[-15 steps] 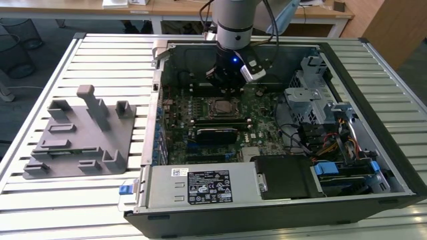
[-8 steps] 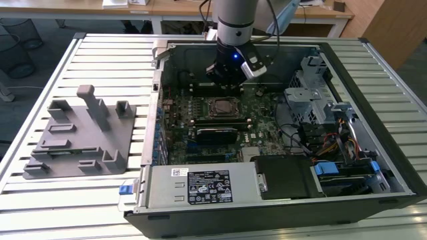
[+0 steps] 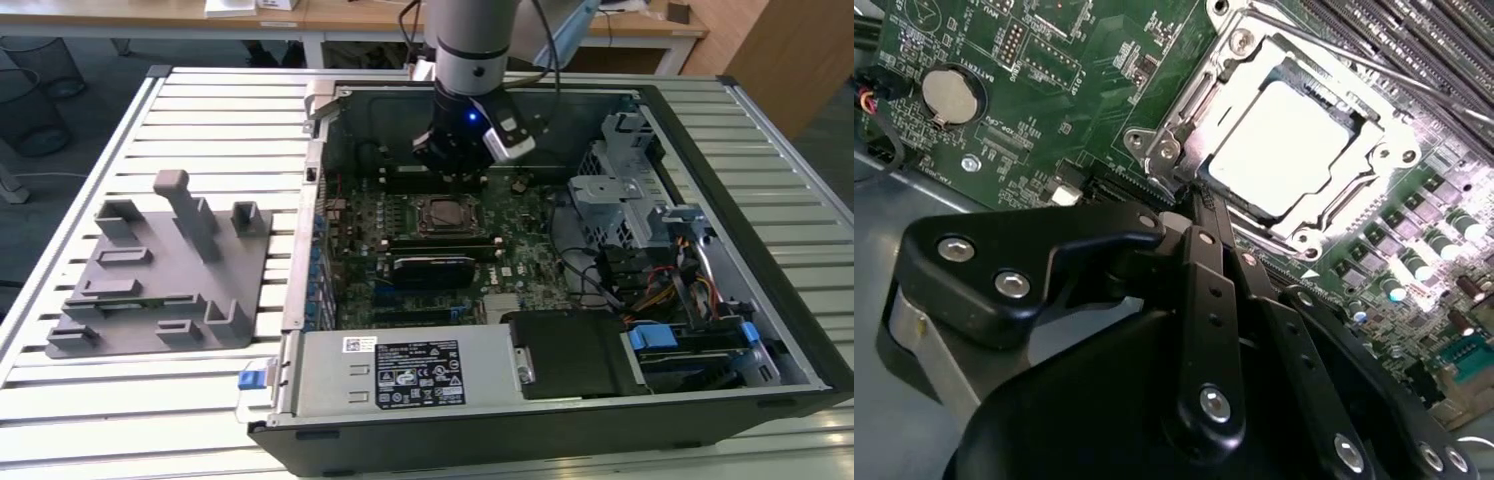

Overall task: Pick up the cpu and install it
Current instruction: 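Install the first cpu locking lever, then install the second cpu locking lever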

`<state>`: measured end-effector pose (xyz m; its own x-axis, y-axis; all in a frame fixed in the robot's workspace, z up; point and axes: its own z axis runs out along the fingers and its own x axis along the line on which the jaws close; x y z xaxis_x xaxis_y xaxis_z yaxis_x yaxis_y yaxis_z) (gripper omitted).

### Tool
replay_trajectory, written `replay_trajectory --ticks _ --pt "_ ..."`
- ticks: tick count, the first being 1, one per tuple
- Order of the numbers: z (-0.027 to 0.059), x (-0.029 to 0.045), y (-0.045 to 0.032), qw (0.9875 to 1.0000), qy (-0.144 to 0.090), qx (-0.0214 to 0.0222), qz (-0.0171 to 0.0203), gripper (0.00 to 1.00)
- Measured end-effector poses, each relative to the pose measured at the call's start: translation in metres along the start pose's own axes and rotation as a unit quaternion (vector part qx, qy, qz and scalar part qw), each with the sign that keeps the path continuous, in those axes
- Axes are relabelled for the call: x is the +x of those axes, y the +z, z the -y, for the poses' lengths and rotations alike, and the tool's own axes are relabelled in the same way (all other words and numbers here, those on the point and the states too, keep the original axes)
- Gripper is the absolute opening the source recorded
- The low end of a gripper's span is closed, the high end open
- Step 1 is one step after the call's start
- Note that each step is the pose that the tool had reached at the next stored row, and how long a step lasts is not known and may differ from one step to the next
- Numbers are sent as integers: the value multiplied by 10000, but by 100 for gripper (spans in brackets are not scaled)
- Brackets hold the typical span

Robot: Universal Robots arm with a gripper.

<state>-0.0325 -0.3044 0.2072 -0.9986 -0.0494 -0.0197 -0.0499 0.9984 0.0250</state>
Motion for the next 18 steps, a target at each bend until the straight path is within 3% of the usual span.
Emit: replay_trajectory --ticks 8,18 --pt "57 -19 -1 10000 1 -42 -4 11" --pt "174 -21 -4 10000 1 -45 -5 11"
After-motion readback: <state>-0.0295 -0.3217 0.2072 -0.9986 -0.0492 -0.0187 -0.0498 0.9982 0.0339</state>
